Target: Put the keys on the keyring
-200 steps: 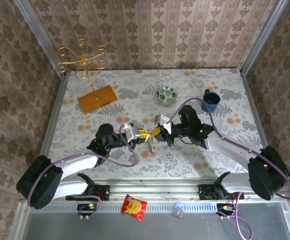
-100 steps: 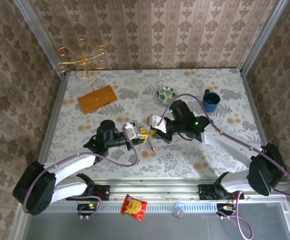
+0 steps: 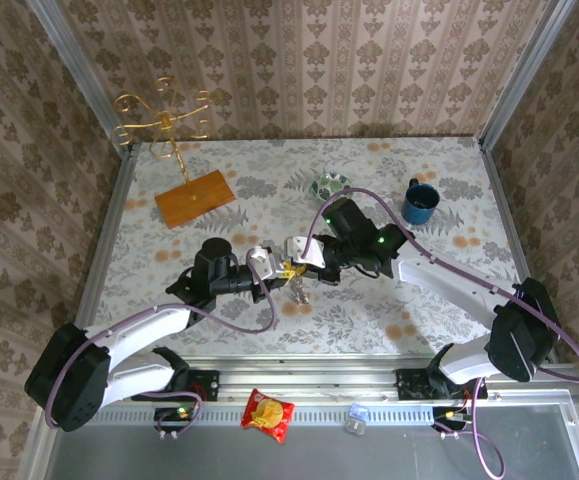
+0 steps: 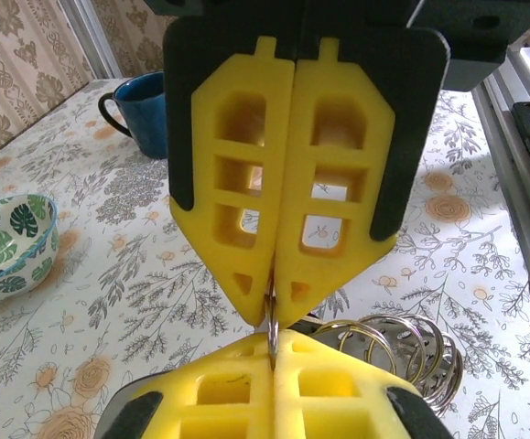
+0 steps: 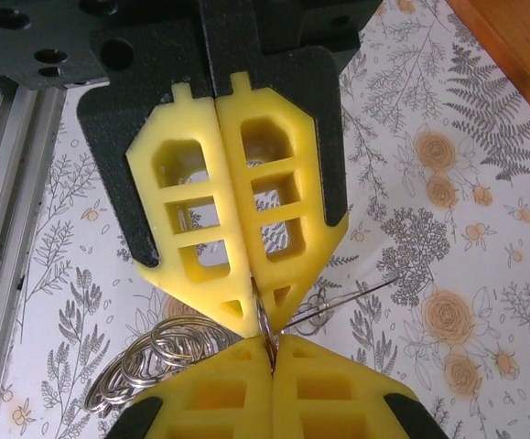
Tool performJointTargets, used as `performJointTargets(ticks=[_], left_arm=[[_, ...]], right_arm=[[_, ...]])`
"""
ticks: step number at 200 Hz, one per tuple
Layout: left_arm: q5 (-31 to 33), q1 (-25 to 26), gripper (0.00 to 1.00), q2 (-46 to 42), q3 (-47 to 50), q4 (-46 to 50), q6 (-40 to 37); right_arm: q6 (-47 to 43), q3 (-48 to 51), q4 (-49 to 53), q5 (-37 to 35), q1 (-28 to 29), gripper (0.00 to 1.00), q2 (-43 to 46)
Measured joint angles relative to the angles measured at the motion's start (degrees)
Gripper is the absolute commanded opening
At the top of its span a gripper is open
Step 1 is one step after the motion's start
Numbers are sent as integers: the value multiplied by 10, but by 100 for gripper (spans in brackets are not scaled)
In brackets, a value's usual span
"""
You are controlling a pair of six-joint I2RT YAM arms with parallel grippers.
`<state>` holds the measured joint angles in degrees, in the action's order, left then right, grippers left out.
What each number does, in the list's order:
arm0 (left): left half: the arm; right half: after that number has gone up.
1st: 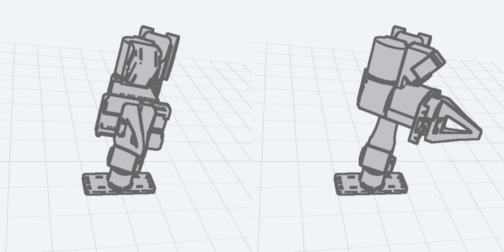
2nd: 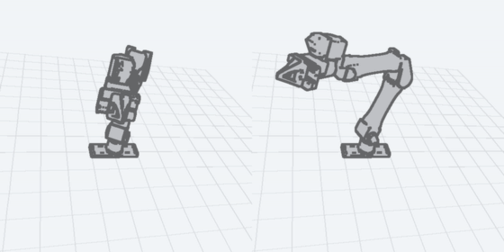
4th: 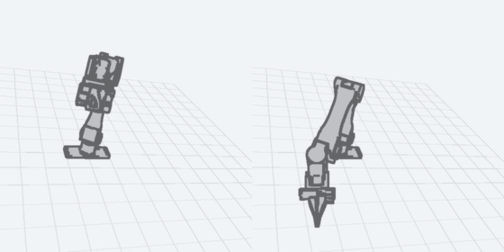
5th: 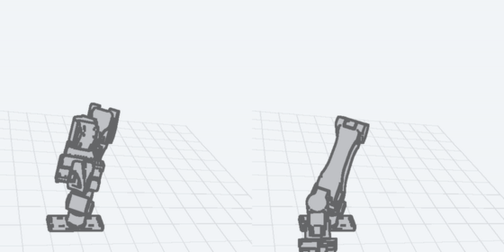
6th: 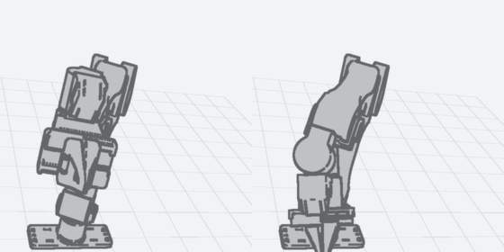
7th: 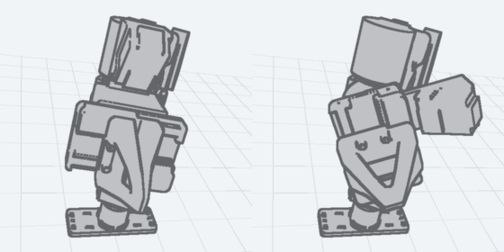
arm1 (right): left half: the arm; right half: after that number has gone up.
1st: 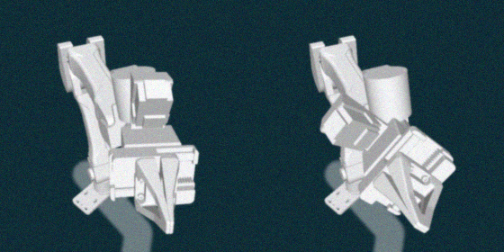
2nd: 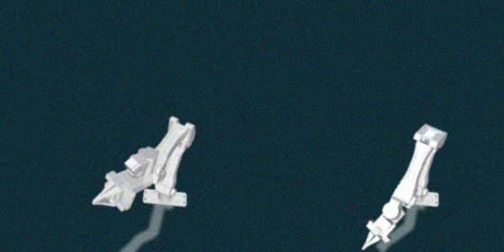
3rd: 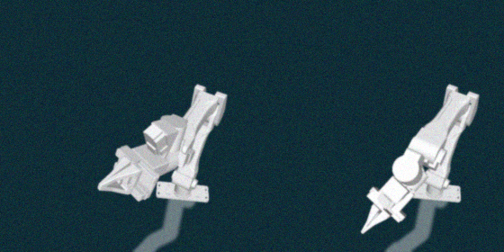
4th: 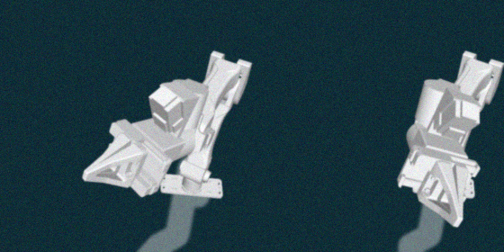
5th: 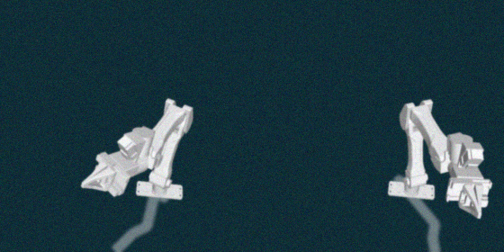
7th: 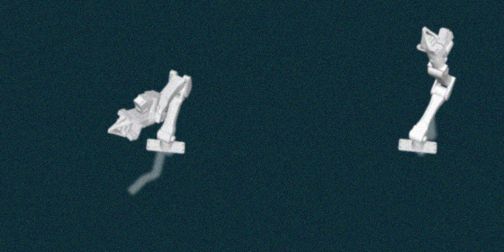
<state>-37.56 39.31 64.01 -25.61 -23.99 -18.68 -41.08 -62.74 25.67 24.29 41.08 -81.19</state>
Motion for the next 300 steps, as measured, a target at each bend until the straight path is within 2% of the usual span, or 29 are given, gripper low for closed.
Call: performJointTargets(ticks=[6,17,44,85,117,153,210,266,300], left_arm=[[-2,0,0,0,0,-2,0],[-2,0,0,0,0,-4,2],[-3,0,0,0,0,-22,10],[-7,0,0,0,2,-47,16],[-7,0,0,0,5,-56,20],[-8,0,0,0,5,-61,21],[-15,0,0,0,8,-74,26],[-10,1,0,0,14,-77,26],[-13,2,0,0,19,-94,26]], right_arm=[[10,9,-13,10,-6,39,5],[43,38,-46,32,-23,43,25],[120,125,-129,79,-69,44,87],[191,164,-197,127,-70,40,95],[222,164,-229,148,-70,28,86],[230,164,-231,152,-70,0,79],[227,163,-224,152,-73,0,78],[229,147,-209,169,-77,0,39],[233,147,-209,171,-77,23,40]])
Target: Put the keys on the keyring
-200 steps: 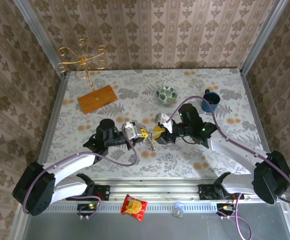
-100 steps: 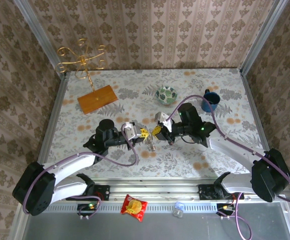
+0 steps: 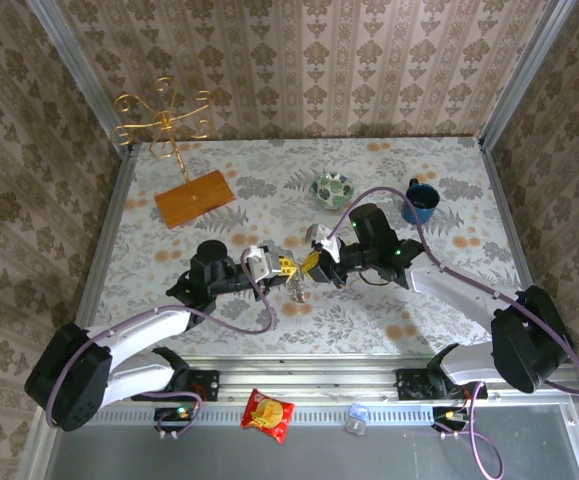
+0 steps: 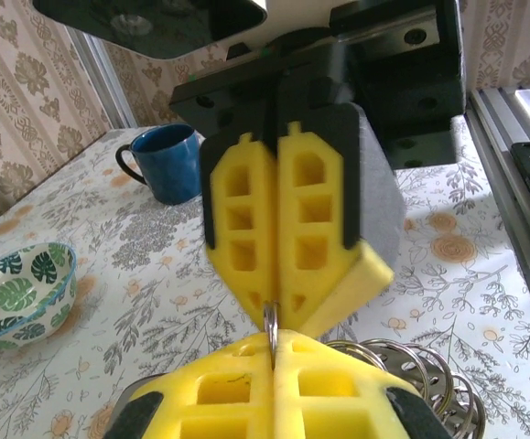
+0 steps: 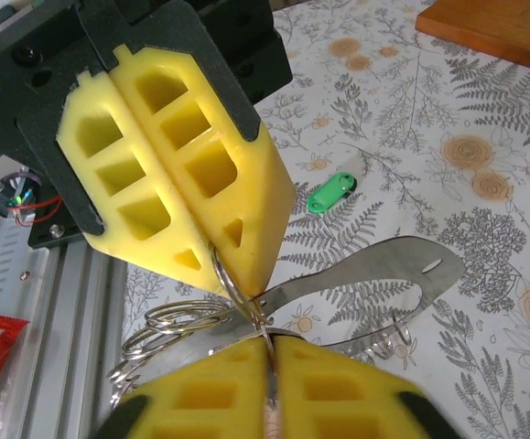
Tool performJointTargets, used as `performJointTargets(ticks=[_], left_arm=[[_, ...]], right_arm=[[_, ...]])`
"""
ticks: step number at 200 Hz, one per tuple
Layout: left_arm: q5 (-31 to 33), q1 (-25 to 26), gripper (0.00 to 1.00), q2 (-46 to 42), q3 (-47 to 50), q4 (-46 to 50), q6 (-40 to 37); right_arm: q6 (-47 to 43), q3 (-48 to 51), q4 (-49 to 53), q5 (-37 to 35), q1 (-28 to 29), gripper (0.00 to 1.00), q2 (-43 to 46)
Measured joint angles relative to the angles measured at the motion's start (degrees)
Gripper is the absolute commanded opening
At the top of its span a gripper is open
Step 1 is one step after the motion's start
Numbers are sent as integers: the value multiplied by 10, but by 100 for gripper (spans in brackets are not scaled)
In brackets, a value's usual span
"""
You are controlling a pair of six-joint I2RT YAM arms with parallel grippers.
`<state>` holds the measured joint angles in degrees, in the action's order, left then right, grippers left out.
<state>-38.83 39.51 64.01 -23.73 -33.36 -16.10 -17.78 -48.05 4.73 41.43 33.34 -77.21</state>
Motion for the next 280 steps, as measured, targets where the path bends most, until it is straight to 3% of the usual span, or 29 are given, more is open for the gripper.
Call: performJointTargets(ticks=[21,67,86,101,118,134,159,201,247,280], left_arm=[[-3,3,0,0,1,-10,0],[-5,3,0,0,6,-28,9],[-5,5,0,0,6,-36,13],[-4,6,0,3,6,-41,16],[-2,4,0,5,8,-45,20],[2,4,20,5,9,-45,20],[12,6,25,5,9,-43,21],[17,6,16,4,-2,31,-5],[18,9,15,4,-23,98,-31],[14,10,0,4,-28,116,-42]], right_arm=[[-2,7,-16,3,0,28,7],[-2,17,-45,11,0,24,25],[-4,17,-50,11,0,15,24],[-7,17,-57,15,0,0,21],[-8,17,-59,17,-1,0,17],[-16,17,-56,17,0,0,16],[-38,10,-25,16,1,0,15],[-98,-43,66,-7,10,0,3],[-161,-96,158,-57,40,0,-15],[-192,-120,198,-89,52,0,-17]])
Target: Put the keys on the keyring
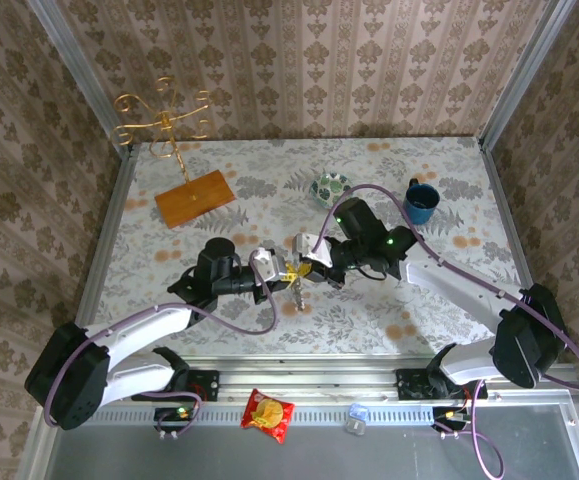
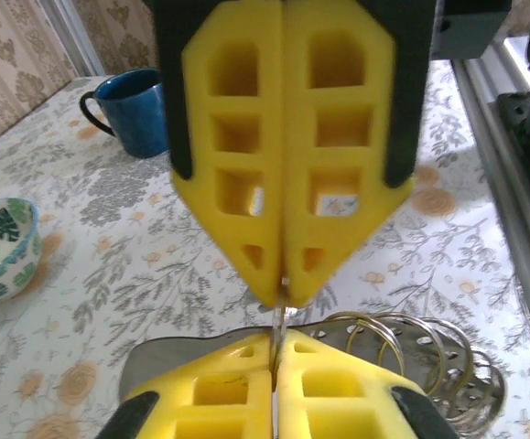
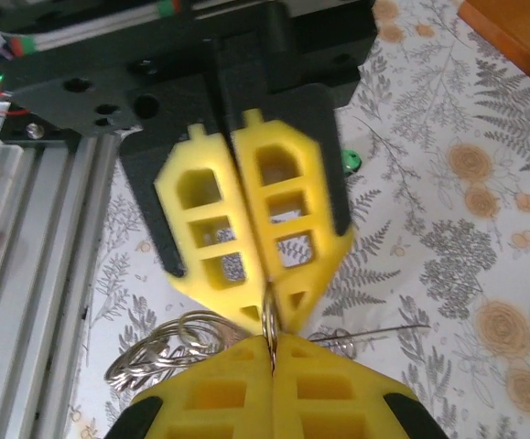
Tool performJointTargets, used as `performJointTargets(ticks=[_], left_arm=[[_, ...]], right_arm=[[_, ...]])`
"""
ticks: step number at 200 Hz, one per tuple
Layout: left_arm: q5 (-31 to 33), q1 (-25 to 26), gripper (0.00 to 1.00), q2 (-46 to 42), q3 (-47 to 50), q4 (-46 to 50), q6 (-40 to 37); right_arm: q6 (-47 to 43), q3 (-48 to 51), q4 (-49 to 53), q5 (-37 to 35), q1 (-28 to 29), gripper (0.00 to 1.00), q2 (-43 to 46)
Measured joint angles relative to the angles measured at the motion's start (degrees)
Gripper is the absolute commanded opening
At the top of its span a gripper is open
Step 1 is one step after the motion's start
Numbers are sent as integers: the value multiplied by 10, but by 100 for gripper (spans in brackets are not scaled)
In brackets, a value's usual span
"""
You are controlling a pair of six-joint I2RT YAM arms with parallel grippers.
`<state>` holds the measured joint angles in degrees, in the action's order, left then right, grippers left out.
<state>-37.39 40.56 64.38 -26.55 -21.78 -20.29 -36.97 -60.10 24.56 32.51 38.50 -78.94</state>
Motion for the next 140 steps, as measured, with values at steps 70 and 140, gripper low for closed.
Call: performJointTargets(ticks=[70,140], left_arm=[[1,2,0,-1,-1,2,-2],[1,2,0,-2,-1,2,-2]], right_arm=[[37,37,-21,-1,-16,23,16],[68,48,-41,0,-18,22,18]])
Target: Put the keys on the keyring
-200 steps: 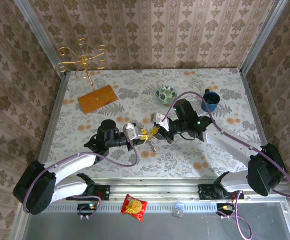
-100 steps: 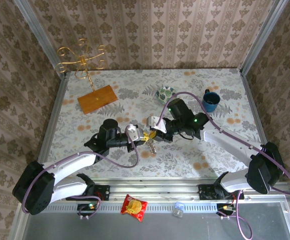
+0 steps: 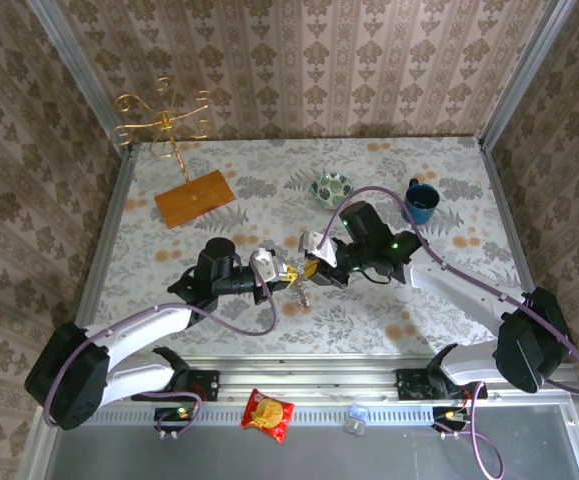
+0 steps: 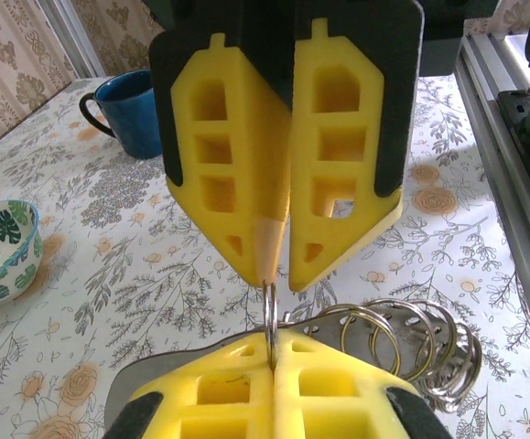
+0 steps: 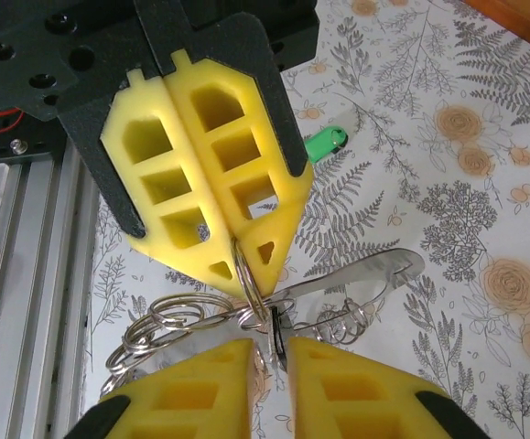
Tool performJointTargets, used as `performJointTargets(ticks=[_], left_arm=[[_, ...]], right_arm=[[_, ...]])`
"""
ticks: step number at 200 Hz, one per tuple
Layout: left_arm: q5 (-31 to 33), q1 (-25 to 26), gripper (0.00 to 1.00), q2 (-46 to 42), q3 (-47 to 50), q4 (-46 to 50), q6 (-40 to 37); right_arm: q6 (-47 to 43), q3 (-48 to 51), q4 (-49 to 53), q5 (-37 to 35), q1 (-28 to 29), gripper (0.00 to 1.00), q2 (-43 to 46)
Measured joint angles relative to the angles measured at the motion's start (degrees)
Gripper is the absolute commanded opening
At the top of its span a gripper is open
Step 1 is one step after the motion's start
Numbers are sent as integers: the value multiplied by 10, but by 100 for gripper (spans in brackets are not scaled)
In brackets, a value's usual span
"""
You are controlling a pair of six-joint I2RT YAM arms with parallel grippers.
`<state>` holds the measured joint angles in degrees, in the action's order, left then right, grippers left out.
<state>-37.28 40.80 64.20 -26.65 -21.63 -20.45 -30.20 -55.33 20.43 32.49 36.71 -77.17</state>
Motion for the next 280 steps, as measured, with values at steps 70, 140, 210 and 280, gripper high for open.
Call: performJointTargets(ticks=[70,140,210,280], left_arm=[[-25,-6,0,-11,13,-52,21],[-52,-7,0,-8,15,-88,42],[-59,-8,0,-4,16,-97,53],[-45,-12,0,-10,18,-83,52]], right_arm=[[52,138,-151,-4,-9,48,56],[86,151,-258,10,-6,48,33],[105,157,-297,27,-4,16,19],[87,160,-272,1,-5,0,45]])
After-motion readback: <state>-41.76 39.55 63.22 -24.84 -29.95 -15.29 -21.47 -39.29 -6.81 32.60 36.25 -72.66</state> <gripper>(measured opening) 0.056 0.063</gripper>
